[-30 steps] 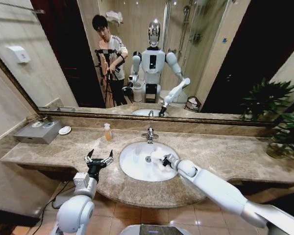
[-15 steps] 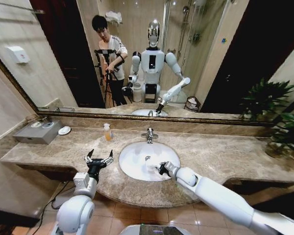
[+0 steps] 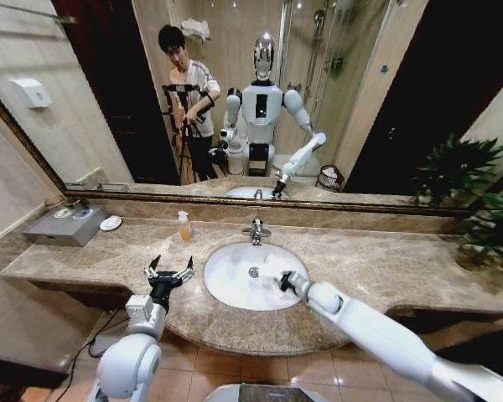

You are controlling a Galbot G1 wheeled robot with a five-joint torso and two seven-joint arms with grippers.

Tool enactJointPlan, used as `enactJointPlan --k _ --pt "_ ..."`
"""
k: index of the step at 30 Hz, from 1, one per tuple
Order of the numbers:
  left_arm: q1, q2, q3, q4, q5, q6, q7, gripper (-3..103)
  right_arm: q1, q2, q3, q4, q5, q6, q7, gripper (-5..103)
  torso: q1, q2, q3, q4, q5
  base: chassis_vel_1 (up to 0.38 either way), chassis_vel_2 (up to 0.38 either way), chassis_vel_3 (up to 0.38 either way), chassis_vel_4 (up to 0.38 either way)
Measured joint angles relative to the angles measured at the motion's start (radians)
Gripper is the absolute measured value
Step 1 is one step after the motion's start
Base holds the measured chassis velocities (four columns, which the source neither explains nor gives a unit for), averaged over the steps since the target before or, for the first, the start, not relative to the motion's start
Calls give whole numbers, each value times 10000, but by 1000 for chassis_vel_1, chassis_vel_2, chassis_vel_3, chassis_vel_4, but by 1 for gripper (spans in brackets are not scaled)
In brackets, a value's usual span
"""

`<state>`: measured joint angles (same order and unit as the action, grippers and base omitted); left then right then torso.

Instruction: Pick up the towel from the sink counter and wipe the mirror surface.

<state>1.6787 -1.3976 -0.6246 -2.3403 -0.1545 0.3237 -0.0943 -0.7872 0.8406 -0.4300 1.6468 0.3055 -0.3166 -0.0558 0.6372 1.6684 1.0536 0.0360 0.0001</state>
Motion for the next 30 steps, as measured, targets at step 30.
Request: enactJointPlan --k 30 --pt "0 0 0 0 0 0 0 100 -3671 -239 6995 4042 2387 531 2120 13 3 0 1 0 -2 0 0 0 0"
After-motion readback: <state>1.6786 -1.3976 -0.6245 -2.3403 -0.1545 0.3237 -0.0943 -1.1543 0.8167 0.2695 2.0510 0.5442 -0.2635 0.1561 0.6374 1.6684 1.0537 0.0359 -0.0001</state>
